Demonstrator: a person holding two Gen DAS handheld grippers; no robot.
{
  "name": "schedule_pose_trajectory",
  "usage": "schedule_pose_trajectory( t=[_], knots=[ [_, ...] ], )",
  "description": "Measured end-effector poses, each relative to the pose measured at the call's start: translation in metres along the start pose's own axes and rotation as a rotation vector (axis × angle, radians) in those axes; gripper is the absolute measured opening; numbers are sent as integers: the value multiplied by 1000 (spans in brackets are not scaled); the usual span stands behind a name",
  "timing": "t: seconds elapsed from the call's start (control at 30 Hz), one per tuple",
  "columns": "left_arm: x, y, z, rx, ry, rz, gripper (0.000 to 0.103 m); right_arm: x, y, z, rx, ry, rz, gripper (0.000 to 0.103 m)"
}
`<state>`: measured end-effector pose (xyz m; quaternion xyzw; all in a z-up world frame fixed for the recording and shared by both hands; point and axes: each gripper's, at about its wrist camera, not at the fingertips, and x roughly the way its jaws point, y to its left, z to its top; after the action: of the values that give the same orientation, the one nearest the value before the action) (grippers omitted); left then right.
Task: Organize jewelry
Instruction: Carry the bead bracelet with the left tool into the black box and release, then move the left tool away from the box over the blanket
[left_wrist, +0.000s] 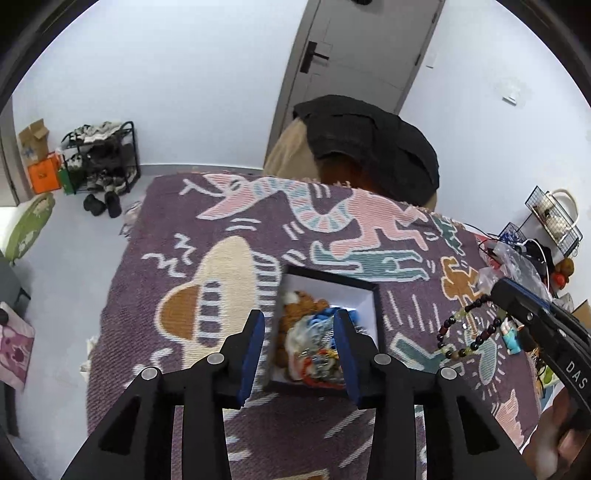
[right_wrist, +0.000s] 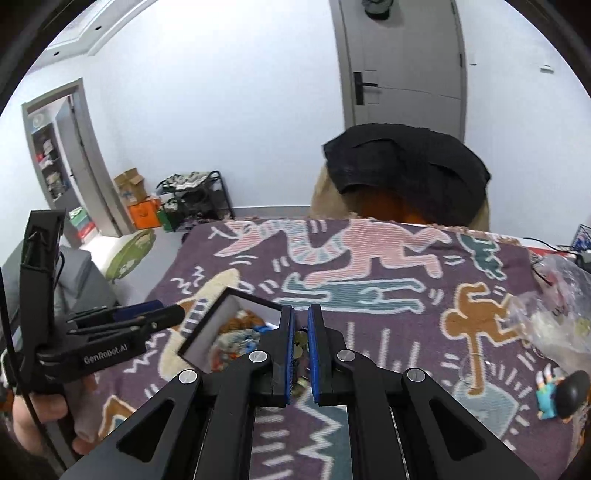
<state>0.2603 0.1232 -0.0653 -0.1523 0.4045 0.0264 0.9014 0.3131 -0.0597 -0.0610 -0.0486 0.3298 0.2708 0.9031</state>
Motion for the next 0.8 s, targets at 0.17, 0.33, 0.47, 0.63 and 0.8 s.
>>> schedule_pose_trajectory(
  t=[0.17,0.33,0.47,0.63,0.8],
  knots=[
    [-10,19,-3,-2,-4,23,40,16,30,5,-22,19,41,8],
    [-20,40,-4,-20,-29,61,40,32,59,6,-42,47,94,8],
    [-29,51,-1,-46,-63,70,57,40,69,3,-58,91,116,68],
    [-36,44,2,-56,-109,46,83,32,52,-1,-19,69,107,70],
    [-35,18,6,-22,-117,12,85,25,20,-6,35,79,75,70]
  ],
)
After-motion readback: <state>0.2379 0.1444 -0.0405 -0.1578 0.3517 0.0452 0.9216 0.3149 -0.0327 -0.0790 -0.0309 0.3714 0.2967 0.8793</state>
